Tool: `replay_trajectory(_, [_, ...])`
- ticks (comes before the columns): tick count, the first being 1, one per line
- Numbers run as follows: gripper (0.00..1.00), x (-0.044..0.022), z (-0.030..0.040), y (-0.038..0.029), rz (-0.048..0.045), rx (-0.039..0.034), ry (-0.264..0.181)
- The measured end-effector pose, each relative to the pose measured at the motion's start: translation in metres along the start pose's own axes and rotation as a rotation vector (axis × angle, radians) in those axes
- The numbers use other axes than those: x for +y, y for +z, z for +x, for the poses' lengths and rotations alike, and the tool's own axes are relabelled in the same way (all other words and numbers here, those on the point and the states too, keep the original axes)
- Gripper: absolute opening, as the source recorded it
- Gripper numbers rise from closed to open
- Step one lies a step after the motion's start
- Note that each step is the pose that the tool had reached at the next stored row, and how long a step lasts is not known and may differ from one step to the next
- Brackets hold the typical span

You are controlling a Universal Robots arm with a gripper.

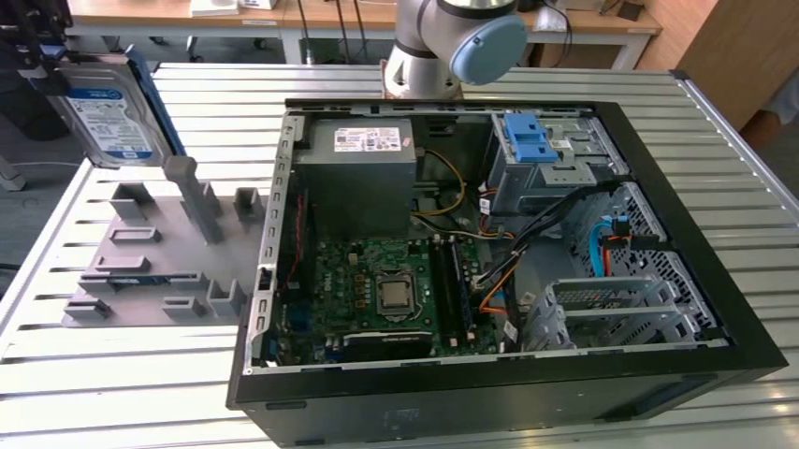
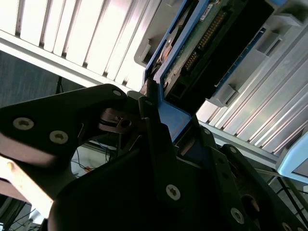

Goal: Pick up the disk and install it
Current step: 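Pick up the disk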

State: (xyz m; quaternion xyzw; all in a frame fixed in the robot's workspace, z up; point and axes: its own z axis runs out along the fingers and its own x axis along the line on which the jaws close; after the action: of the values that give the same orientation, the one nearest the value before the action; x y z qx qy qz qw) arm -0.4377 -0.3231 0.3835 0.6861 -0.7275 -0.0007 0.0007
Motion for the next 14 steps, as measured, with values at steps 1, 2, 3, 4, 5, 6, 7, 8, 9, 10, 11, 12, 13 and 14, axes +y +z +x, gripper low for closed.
replay_trajectory(1, [0.36, 0.0, 0.0, -0.0007, 0.0, 0.0, 0.0])
replay_trajectory(2, [0.36, 0.0, 0.0, -0.0015, -0.0002, 0.0, 0.0])
replay_trajectory(3, [0.36, 0.0, 0.0, -0.0021, -0.0001, 0.0, 0.0])
replay_trajectory(4, [0.36, 0.0, 0.0, -0.0029, -0.0001, 0.0001, 0.0])
replay_trajectory(5, [0.36, 0.0, 0.0, -0.0036, -0.0001, 0.0001, 0.0])
replay_trajectory(6, [0.36, 0.0, 0.0, -0.0041, -0.0001, 0.0, 0.0])
replay_trajectory(7, [0.36, 0.0, 0.0, -0.0047, -0.0001, 0.0001, 0.0])
replay_trajectory(8, [0.36, 0.0, 0.0, -0.0052, -0.0001, 0.0001, 0.0])
replay_trajectory(9, [0.36, 0.0, 0.0, -0.0057, -0.0001, 0.0, 0.0])
replay_trajectory(10, [0.36, 0.0, 0.0, -0.0062, -0.0001, 0.0, 0.0])
replay_trajectory(11, [0.36, 0.0, 0.0, -0.0066, -0.0001, 0.0, 0.0])
replay_trajectory(12, [0.36, 0.0, 0.0, -0.0071, -0.0001, 0.0, 0.0])
replay_trajectory(13, [0.36, 0.0, 0.0, -0.0076, -0.0002, 0.0, 0.0])
replay_trajectory(14, [0.36, 0.0, 0.0, -0.0081, -0.0001, 0.0, 0.0])
